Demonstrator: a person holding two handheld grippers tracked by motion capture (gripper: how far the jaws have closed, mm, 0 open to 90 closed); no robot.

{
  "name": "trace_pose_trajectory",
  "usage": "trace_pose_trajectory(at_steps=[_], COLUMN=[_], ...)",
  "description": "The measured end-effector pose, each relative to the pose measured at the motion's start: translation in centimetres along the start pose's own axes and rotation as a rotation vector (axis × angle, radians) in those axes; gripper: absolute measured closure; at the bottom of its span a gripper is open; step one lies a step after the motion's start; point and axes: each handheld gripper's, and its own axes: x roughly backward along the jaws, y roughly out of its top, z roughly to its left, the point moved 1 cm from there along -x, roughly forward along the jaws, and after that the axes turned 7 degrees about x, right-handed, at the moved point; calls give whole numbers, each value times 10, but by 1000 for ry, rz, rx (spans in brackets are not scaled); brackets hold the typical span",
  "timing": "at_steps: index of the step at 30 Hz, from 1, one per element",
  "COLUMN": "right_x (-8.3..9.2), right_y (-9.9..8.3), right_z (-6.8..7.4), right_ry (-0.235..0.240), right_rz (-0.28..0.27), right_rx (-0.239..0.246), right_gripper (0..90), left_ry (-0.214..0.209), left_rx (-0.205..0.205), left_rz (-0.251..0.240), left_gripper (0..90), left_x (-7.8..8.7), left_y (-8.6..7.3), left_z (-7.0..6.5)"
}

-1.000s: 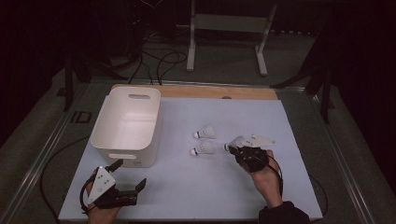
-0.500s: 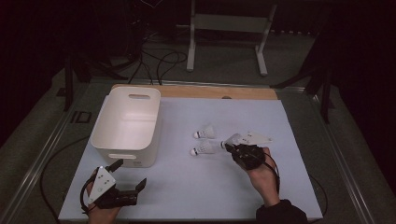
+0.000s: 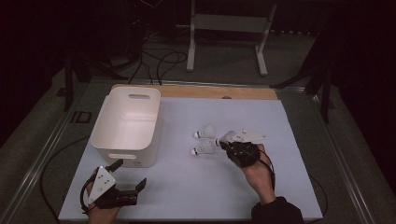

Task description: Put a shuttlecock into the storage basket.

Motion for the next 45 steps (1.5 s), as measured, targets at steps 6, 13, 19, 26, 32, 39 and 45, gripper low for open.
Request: trace_pose_trajectory(at_steps=[6,13,19,26,32,39,45], right_x=[-1,-2,-3,-5,-6,-8,-8], right_y=[2,7,13,19,24,28,31], right_z=[1,3,5,9,10,13,16], right_ry=[5,10,14,22,25,31,39], right_rz=[-3,-12,-18,-26,-29,-36,-40], right_rx=[2,-1,10,18,20,27,26], right_gripper=[868,868,868,868,868,868,868], left_ry=[0,0,-1,0,-1,0,0], left_rx=[-1,0,-1,0,2,-1,-2], left_rz=[0,1,0,0,0,4,4], left_gripper=[4,4,4,4,4,4,4], left_x=[0,0,0,0,0,0,-1], left_y=[0,0,0,0,0,0,0], left_z=[0,0,0,0,0,0,0])
